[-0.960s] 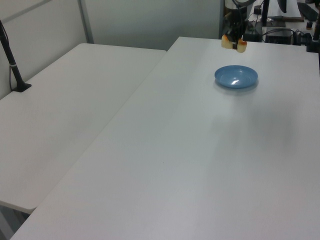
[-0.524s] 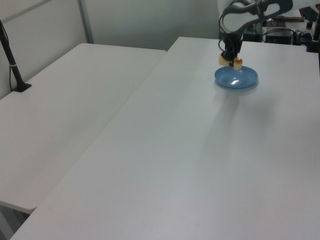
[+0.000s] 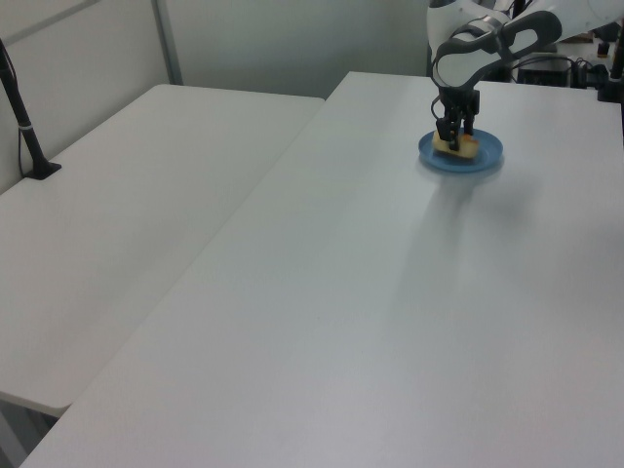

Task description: Put the bread on a plate

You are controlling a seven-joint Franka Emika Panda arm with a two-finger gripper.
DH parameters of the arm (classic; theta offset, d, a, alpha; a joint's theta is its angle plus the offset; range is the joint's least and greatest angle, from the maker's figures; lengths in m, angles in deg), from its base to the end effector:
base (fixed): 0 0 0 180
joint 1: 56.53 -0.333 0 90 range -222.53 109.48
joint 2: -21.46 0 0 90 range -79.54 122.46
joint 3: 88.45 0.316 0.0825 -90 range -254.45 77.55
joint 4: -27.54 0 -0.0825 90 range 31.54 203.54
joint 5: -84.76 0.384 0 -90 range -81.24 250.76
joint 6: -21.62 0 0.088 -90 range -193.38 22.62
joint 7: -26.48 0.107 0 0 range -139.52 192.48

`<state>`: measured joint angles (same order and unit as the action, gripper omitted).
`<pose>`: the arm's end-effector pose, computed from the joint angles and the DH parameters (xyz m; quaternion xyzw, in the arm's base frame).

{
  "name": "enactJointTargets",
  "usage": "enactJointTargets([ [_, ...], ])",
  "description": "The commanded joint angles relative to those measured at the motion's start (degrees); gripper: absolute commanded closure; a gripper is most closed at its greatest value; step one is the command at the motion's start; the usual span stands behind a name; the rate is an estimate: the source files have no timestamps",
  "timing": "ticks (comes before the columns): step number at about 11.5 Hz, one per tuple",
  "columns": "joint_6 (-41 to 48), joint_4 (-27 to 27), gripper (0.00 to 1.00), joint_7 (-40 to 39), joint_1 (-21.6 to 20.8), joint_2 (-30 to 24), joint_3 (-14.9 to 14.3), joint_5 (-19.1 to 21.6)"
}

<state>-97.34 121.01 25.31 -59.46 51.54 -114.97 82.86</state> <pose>0.6325 -0.2357 0.3398 0.9788 -0.1596 -0.0409 0.1213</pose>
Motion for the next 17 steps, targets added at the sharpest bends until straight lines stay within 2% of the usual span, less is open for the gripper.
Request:
enactJointTargets([
  [1, -0.4, 1.0, 0.0, -0.9, -0.5, -3.7, -0.7, 0.9],
  [4, 4.3, 0.1, 0.0, -0.2, -1.0, -12.0, 0.7, 1.0],
  [7, 12.8, -0.1, 0.0, 4.8, -1.2, -21.8, 9.4, 1.0],
  [9, 20.1, -0.2, 0.0, 5.4, -2.9, -25.8, 13.8, 1.0],
  [11, 23.0, -0.2, 0.0, 5.4, -3.3, -27.7, 18.3, 1.0],
  [13, 23.6, -0.2, 0.0, 5.4, -6.0, -27.9, 18.6, 0.8],
  [17, 23.3, -0.3, 0.0, 5.4, -5.8, -27.9, 18.1, 0.8],
])
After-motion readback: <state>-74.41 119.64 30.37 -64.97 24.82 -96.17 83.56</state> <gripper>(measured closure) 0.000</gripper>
